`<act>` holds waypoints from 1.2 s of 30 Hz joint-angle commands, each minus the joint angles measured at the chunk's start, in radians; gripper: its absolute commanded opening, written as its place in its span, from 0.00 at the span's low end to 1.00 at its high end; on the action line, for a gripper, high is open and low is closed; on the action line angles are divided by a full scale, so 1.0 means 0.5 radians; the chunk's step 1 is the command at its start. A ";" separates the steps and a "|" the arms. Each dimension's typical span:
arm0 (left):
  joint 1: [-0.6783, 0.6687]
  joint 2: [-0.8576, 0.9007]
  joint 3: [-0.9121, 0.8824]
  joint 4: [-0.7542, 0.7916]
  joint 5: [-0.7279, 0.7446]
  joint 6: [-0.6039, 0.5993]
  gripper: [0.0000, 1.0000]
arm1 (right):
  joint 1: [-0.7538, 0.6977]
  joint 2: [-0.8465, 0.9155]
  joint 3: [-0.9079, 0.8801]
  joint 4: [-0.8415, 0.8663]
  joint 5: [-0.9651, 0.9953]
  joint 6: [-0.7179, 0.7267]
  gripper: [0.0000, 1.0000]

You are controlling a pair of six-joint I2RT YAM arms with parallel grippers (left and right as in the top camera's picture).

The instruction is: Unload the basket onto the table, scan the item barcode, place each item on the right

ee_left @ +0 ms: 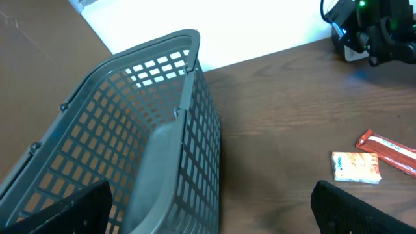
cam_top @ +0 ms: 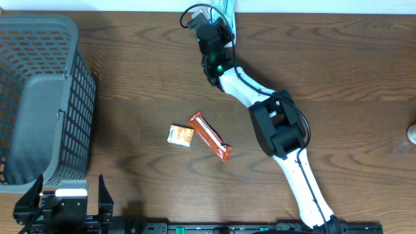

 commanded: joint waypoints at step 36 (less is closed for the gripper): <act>-0.010 -0.014 -0.006 0.002 -0.004 0.018 0.98 | -0.689 -1.324 -0.002 -3.239 -0.654 1.775 0.37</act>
